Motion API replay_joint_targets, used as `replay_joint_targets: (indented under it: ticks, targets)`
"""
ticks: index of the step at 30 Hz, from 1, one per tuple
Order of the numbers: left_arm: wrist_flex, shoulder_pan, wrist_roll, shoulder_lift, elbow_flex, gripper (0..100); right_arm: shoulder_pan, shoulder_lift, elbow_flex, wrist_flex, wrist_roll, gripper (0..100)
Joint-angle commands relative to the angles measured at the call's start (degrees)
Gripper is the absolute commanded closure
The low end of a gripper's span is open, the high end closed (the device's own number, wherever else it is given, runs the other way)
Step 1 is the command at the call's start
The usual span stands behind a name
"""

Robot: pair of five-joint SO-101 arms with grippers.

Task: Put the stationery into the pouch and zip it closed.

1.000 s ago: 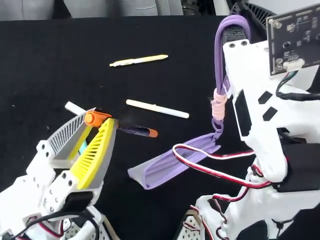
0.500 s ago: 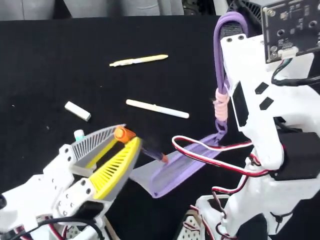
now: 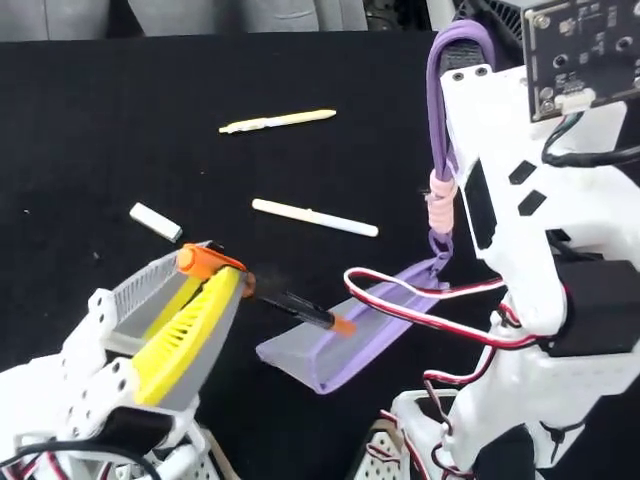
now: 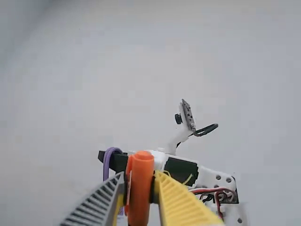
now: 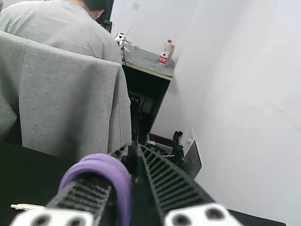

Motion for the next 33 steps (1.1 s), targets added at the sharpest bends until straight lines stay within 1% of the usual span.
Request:
replay_joint_targets:
  ticks: [1,3,6,14,16,19,21,24,29,30,33]
  targets:
    - [3.8,-0.6,-0.5,1.1,-1.9,97,-0.9,0.2,0.2,-1.7,0.2,98.7]
    - [5.3,-0.8,-2.5,1.1,-0.6,97,-0.8,0.2,0.2,-1.6,0.2,98.7]
    - [5.5,-0.3,-5.0,1.1,1.7,97,-0.8,0.2,0.2,-1.6,0.3,98.7]
    - [5.1,-0.4,-5.3,1.1,4.8,97,-0.7,0.1,0.1,-1.6,0.3,98.7]
    - [3.1,-0.4,-5.3,1.1,3.3,97,-0.9,0.1,0.2,-1.6,0.2,98.7]
    - [-3.0,-0.4,-4.8,1.9,-0.9,97,-1.0,0.2,0.3,-1.6,0.2,98.7]
    - [-3.5,-0.3,-4.7,3.3,-3.9,97,-1.0,0.2,0.3,-1.6,0.1,98.7]
    - [-3.0,2.5,-2.6,6.6,-7.0,97,-1.1,0.2,0.3,-1.6,0.1,98.7]
    - [4.5,8.0,-2.0,8.5,-8.5,97,-5.6,0.6,1.2,-1.6,0.1,98.7]
    - [4.5,8.7,-2.5,8.5,-7.5,97,-6.0,0.8,1.4,-1.7,0.1,98.7]
    - [4.4,9.6,-8.6,8.1,-4.0,97,-6.1,1.6,1.6,-2.5,0.1,98.7]
